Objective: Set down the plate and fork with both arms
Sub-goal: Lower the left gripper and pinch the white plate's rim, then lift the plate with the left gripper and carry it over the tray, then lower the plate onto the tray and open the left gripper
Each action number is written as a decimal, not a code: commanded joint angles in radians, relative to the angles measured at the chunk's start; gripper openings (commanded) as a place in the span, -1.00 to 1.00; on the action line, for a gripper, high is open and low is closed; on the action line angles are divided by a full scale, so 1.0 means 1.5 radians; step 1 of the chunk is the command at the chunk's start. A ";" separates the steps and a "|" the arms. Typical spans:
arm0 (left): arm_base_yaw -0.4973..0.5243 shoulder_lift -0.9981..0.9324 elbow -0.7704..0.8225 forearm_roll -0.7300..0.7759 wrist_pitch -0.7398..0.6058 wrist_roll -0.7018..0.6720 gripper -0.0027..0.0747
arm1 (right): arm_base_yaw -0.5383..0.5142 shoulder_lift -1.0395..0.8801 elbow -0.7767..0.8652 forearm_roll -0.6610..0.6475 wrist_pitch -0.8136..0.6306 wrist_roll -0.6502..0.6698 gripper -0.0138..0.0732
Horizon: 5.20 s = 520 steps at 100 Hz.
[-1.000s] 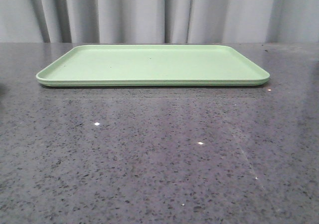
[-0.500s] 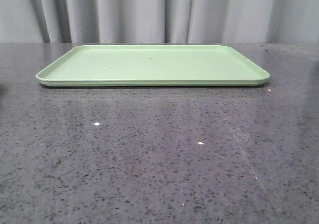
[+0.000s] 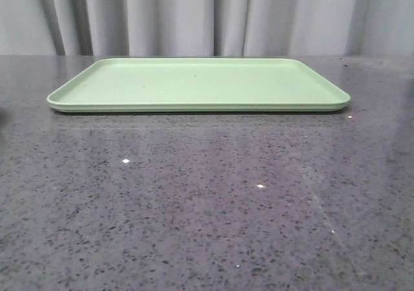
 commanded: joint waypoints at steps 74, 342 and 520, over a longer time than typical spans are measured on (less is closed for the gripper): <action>0.001 0.000 -0.020 -0.017 -0.002 -0.001 -0.52 | -0.003 0.009 -0.020 -0.001 -0.053 -0.004 0.07; -0.374 0.171 -0.383 -0.430 -0.037 -0.057 -0.99 | -0.003 0.009 -0.020 -0.001 -0.049 -0.004 0.07; -0.395 0.318 -0.433 -0.402 -0.063 -0.057 -0.98 | -0.003 0.010 -0.020 -0.001 -0.063 -0.004 0.07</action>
